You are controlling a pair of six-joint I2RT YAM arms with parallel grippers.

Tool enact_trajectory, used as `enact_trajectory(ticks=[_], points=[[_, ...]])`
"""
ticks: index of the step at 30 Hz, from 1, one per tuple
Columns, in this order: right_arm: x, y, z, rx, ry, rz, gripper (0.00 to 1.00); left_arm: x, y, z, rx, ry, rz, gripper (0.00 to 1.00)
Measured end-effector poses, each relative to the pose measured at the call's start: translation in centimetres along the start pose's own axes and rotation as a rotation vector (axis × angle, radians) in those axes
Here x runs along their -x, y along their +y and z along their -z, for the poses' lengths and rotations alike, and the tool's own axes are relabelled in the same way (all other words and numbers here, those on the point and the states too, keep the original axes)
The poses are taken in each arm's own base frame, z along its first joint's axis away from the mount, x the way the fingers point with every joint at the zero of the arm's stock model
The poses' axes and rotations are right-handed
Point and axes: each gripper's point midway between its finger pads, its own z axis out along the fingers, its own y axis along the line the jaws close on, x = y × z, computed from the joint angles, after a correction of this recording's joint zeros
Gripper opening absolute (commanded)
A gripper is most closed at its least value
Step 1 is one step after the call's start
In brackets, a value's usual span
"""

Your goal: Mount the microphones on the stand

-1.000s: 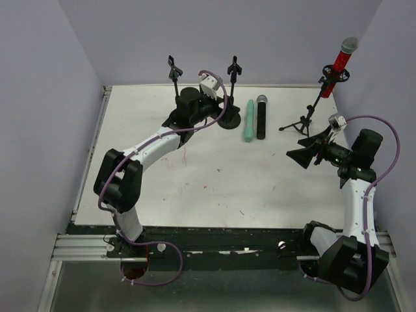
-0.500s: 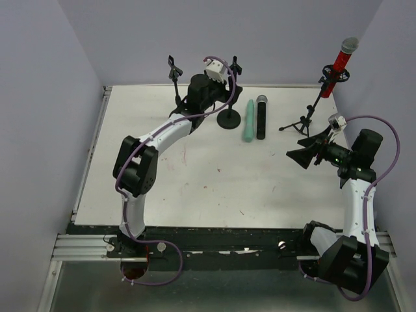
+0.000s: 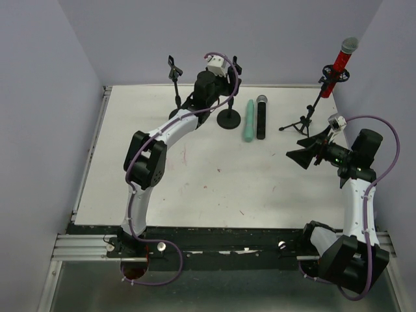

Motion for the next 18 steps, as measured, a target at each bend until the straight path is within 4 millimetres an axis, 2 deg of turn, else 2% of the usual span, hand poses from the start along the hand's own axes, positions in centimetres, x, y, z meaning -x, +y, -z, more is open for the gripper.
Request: enact_trajectory(ticks=[4,9,12,15,18], points=[[-0.1,0.0,0.0,0.002,0.001,-0.005,1.00,0.1,0.2,-0.9,0.014,-0.016,0.018,0.62],[-0.1,-0.1,-0.1,0.004,0.003,-0.010,1.00,-0.1,0.2,-1.5,0.022,-0.022,0.037,0.50],[-0.2,-0.1,-0.1,0.004,0.003,-0.011,0.99,-0.2,0.3,-1.5,0.026,-0.022,0.040,0.36],[-0.2,-0.1,-0.1,0.004,0.003,-0.011,1.00,-0.2,0.3,-1.6,0.027,-0.024,0.023,0.16],[-0.2,-0.1,-0.1,0.004,0.003,-0.011,1.00,0.2,0.7,-1.6,0.033,-0.041,-0.017,0.04]])
